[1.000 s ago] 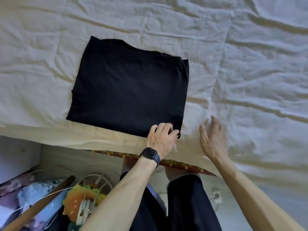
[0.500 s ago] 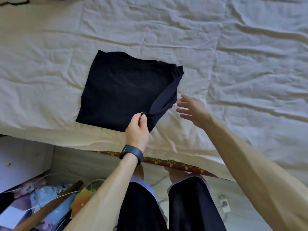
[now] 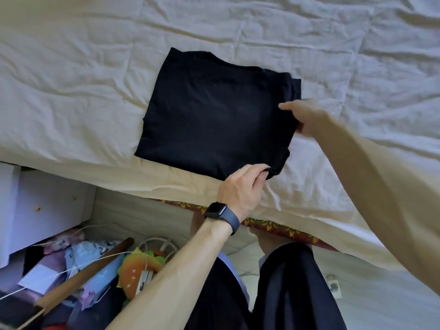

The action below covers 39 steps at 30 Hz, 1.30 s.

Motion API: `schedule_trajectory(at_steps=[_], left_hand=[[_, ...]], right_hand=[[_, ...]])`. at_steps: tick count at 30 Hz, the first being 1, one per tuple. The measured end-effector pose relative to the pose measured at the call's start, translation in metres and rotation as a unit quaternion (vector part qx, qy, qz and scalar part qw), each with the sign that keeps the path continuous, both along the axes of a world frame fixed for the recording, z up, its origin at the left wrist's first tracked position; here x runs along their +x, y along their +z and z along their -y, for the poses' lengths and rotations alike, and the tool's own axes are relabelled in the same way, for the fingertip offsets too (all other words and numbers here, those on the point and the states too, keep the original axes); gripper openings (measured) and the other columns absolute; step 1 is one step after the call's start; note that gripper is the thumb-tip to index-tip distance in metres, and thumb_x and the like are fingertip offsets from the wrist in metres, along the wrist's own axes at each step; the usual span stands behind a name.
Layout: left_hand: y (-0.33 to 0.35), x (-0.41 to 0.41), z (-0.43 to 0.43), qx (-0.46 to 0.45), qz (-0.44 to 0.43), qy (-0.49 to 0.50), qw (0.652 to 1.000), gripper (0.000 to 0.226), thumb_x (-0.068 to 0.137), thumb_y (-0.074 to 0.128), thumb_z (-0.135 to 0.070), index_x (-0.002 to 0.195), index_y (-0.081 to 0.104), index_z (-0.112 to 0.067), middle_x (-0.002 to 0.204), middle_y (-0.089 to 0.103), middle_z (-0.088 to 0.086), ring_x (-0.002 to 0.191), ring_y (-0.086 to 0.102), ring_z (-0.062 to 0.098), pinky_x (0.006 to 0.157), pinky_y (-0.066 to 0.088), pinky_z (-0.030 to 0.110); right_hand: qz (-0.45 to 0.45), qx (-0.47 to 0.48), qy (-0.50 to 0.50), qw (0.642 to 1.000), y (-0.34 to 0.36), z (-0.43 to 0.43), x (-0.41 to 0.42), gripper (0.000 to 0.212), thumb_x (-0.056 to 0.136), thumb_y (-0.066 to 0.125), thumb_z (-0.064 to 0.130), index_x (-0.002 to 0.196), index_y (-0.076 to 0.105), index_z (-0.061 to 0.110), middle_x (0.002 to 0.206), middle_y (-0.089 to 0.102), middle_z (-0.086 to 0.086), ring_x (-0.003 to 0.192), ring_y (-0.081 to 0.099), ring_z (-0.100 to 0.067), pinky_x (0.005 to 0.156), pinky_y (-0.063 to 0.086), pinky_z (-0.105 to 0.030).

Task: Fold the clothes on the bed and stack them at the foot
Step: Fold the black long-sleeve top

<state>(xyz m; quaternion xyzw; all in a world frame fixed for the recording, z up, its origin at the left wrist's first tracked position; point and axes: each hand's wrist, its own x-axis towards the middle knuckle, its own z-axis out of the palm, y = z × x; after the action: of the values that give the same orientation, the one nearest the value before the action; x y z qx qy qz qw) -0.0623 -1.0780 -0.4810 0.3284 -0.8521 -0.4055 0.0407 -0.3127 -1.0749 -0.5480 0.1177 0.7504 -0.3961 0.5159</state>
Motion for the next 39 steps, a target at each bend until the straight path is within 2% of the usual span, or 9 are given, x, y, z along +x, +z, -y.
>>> schedule_trajectory(at_steps=[6,10,15,18,22,27,34,37,39], left_hand=[[0.013,0.016,0.041,0.133,-0.045,0.194,0.971,0.021,0.101,0.054,-0.029,0.112,0.071,-0.021,0.096,0.069,-0.026,0.095,0.064,-0.004,0.080,0.049,0.011],[0.011,0.046,0.095,0.310,-0.110,0.416,0.847,0.018,0.103,0.053,-0.027,0.108,0.069,-0.023,0.103,0.073,-0.006,0.099,0.070,0.015,0.083,0.060,0.034],[-0.025,0.105,0.170,0.301,-0.023,0.555,0.775,0.021,0.106,0.049,-0.025,0.116,0.065,-0.016,0.094,0.068,-0.005,0.084,0.070,0.011,0.078,0.059,0.030],[-0.052,0.133,0.210,0.279,0.076,0.515,0.807,0.026,0.107,0.044,-0.025,0.116,0.064,-0.010,0.090,0.066,-0.005,0.078,0.068,0.003,0.069,0.053,0.022],[-0.066,0.149,0.230,0.272,0.193,0.414,0.847,0.026,0.108,0.040,-0.029,0.101,0.060,-0.014,0.083,0.059,-0.007,0.081,0.061,0.021,0.057,0.036,0.022],[-0.070,0.157,0.242,0.289,0.257,0.359,0.849,0.028,0.107,0.039,-0.028,0.121,0.057,-0.012,0.100,0.059,0.002,0.095,0.059,0.027,0.075,0.038,0.030],[-0.071,0.157,0.252,0.290,0.269,0.341,0.853,0.027,0.107,0.040,-0.024,0.119,0.058,-0.008,0.111,0.064,0.013,0.098,0.062,0.032,0.075,0.039,0.030],[-0.069,0.159,0.255,0.272,0.276,0.324,0.863,0.024,0.105,0.039,-0.018,0.084,0.050,-0.014,0.089,0.058,0.015,0.063,0.051,0.019,0.051,0.031,0.031],[-0.067,0.160,0.256,0.267,0.261,0.306,0.876,0.018,0.104,0.041,-0.016,0.089,0.051,-0.018,0.094,0.060,0.009,0.063,0.049,0.013,0.050,0.033,0.028]], right_hand=[[-0.038,-0.030,-0.092,0.995,0.021,0.034,0.005,0.035,0.082,0.071,0.010,0.115,0.061,0.017,0.094,0.064,0.000,0.080,0.062,-0.015,0.055,0.053,-0.025],[-0.064,-0.071,-0.133,0.987,0.034,0.098,0.028,0.029,0.072,0.066,0.004,0.083,0.044,0.019,0.060,0.043,0.004,0.051,0.041,-0.012,0.046,0.037,-0.022],[-0.148,-0.027,0.007,0.989,0.028,0.210,0.092,0.064,0.077,0.067,0.011,0.134,0.036,0.016,0.097,0.054,-0.003,0.075,0.063,-0.018,0.049,0.058,-0.029],[-0.205,0.037,0.130,0.969,0.015,0.263,0.128,0.076,0.080,0.058,0.006,0.149,0.027,0.014,0.090,0.062,-0.005,0.073,0.069,-0.022,0.057,0.064,-0.041],[-0.259,0.116,0.221,0.933,0.010,0.295,0.156,0.065,0.080,0.049,0.006,0.142,0.031,0.010,0.090,0.066,-0.010,0.081,0.069,-0.031,0.069,0.062,-0.044],[-0.291,0.124,0.263,0.912,0.016,0.309,0.165,0.035,0.083,0.049,0.005,0.117,0.042,0.008,0.097,0.058,-0.010,0.093,0.059,-0.033,0.070,0.044,-0.039],[-0.217,0.035,0.257,0.941,0.020,0.317,0.181,0.048,0.093,0.060,0.025,0.141,0.053,0.022,0.126,0.061,0.005,0.113,0.059,-0.015,0.089,0.050,-0.028],[-0.148,-0.080,0.194,0.966,0.033,0.282,0.195,0.039,0.089,0.063,0.023,0.128,0.066,0.031,0.112,0.071,0.016,0.105,0.068,-0.004,0.093,0.054,-0.027],[-0.167,-0.085,0.097,0.977,0.036,0.240,0.211,0.025,0.091,0.063,0.024,0.113,0.071,0.031,0.100,0.075,0.015,0.091,0.073,-0.003,0.088,0.056,-0.029]])
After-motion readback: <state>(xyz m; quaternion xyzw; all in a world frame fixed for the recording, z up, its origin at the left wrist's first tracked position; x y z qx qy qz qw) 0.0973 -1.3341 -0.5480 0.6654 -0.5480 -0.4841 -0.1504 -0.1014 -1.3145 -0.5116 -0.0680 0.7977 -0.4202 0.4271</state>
